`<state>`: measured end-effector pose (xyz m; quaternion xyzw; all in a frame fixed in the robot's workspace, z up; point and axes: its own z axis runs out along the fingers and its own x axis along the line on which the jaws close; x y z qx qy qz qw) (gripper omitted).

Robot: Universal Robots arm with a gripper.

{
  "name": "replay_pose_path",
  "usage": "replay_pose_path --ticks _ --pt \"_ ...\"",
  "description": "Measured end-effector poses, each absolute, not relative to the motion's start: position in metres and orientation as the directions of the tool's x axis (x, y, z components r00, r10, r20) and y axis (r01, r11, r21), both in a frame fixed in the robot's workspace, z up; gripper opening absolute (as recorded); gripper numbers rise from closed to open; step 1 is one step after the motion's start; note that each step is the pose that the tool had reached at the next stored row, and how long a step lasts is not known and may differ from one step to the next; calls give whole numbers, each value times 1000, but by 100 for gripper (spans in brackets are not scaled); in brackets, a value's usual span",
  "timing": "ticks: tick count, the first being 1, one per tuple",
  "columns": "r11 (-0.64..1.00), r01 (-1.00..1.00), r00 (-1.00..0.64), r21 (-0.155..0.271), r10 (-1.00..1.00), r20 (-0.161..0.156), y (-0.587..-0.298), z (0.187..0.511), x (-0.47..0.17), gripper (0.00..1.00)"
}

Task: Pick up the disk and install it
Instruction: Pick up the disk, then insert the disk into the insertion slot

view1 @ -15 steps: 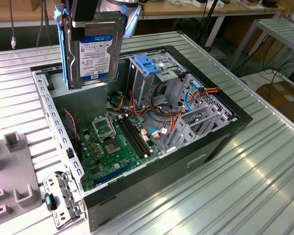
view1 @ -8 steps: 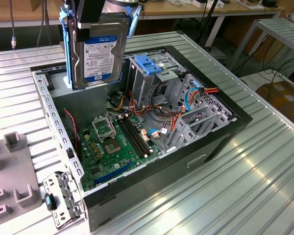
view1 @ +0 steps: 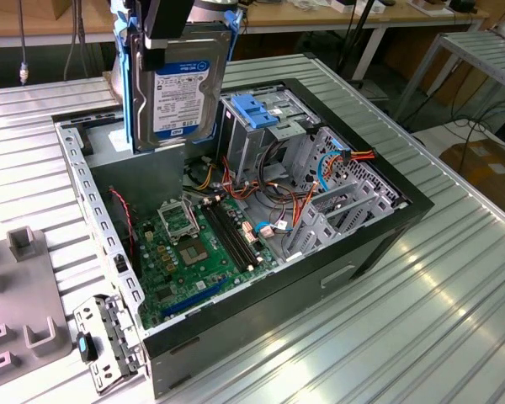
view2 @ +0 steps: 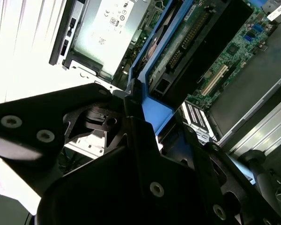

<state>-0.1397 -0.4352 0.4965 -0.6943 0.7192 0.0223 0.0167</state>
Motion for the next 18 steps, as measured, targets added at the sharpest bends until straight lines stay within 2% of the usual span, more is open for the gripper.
replay_pose_path --ticks 18 --pt "35 -999 -35 9 -998 -55 -440 496 -139 37"
